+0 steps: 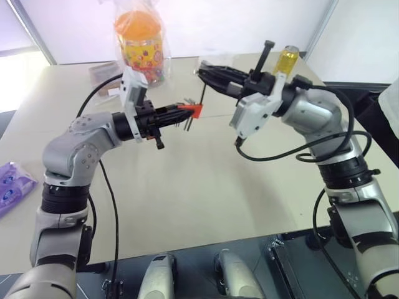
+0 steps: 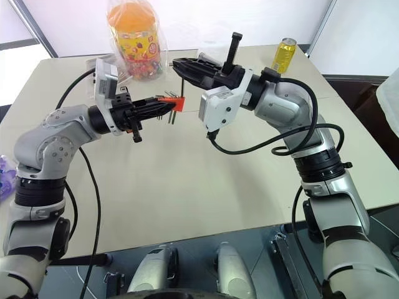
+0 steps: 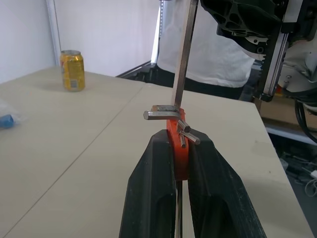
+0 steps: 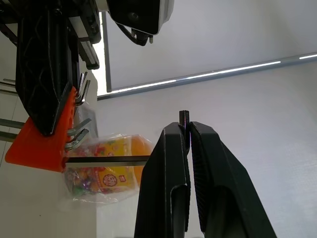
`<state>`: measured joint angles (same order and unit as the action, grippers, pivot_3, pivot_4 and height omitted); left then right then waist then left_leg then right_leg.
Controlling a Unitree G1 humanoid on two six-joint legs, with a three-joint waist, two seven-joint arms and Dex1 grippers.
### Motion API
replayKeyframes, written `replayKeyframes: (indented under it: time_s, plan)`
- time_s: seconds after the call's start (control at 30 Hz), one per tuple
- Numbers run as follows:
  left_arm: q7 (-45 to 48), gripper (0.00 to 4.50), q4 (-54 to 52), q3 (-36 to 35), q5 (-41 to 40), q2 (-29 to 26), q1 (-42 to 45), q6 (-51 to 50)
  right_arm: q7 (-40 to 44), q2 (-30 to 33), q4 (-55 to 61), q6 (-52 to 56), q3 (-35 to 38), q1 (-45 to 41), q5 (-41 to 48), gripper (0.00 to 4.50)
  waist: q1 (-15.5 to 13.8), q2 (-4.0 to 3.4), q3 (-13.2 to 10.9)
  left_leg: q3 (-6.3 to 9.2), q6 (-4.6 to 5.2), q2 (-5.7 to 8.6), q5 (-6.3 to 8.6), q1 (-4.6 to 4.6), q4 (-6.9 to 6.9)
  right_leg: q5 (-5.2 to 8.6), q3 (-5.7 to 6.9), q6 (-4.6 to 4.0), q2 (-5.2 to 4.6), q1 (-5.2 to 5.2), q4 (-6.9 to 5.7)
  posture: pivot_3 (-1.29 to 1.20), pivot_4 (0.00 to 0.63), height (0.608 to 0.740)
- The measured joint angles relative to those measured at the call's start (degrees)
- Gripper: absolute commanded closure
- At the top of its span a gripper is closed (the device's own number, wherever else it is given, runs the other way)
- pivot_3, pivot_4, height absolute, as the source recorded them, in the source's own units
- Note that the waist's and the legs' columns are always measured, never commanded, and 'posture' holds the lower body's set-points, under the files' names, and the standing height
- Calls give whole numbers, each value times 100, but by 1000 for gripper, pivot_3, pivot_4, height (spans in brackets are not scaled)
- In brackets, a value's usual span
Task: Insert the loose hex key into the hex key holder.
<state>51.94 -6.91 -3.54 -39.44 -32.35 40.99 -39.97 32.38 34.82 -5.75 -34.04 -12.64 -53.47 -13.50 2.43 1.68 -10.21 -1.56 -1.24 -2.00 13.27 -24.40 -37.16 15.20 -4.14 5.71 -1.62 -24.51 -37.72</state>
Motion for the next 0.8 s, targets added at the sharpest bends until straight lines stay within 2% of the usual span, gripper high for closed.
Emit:
replayKeyframes:
  time_s: [0.77,0.8]
  plan:
    - [-121,4500,-4,-4,-80,67,19,-95,336,-81,273,620,74,220,383,4460,-2,0,0,0,0,0,0,0,-1,0,0,0,0,0,-1,0,150,740]
    - [-122,4500,-4,-4,-80,76,19,-98,354,-83,298,636,82,248,391,4132,-2,0,0,0,0,0,0,0,-1,0,0,0,0,0,-1,0,150,740]
